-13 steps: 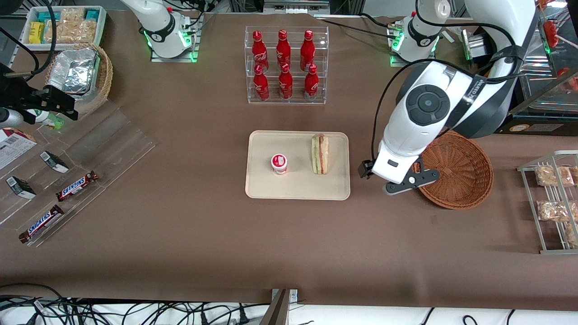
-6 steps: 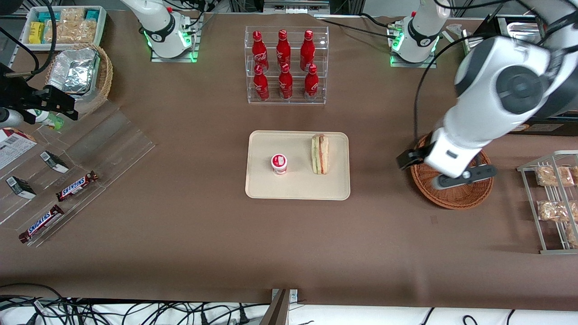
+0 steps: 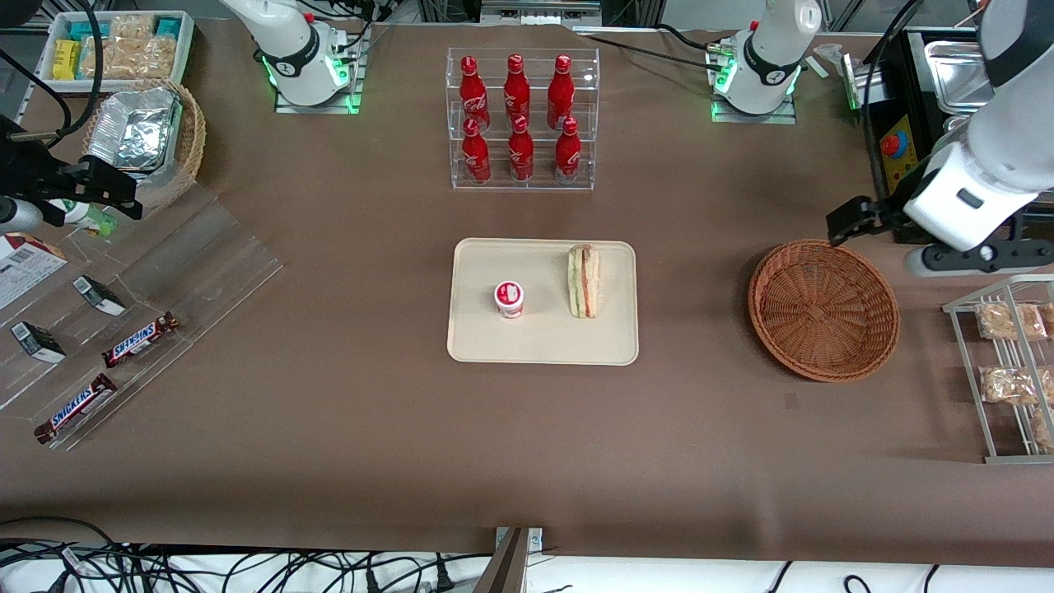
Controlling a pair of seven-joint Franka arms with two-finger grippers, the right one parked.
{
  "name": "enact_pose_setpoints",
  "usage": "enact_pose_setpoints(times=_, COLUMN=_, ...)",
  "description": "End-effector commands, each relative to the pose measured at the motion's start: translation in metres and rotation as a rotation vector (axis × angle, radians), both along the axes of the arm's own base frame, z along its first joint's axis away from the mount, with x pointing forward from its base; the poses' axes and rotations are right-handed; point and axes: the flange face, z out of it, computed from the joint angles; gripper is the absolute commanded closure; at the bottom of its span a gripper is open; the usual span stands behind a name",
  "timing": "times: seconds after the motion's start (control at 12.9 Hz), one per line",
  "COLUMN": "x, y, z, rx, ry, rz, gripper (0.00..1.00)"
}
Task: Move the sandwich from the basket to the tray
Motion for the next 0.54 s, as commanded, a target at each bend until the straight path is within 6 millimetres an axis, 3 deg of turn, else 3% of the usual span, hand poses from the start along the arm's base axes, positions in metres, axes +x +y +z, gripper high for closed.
enact_pose_setpoints(times=0.0, x=-0.012, y=0.008, z=0.003, rx=-0.018, ry=0.007, rz=-0.110, gripper=0.00)
enact_pose_setpoints(times=0.46, x=-0.012, y=0.025, z=0.001, rx=-0.018, ry=0.003, rz=-0.215, gripper=0.00)
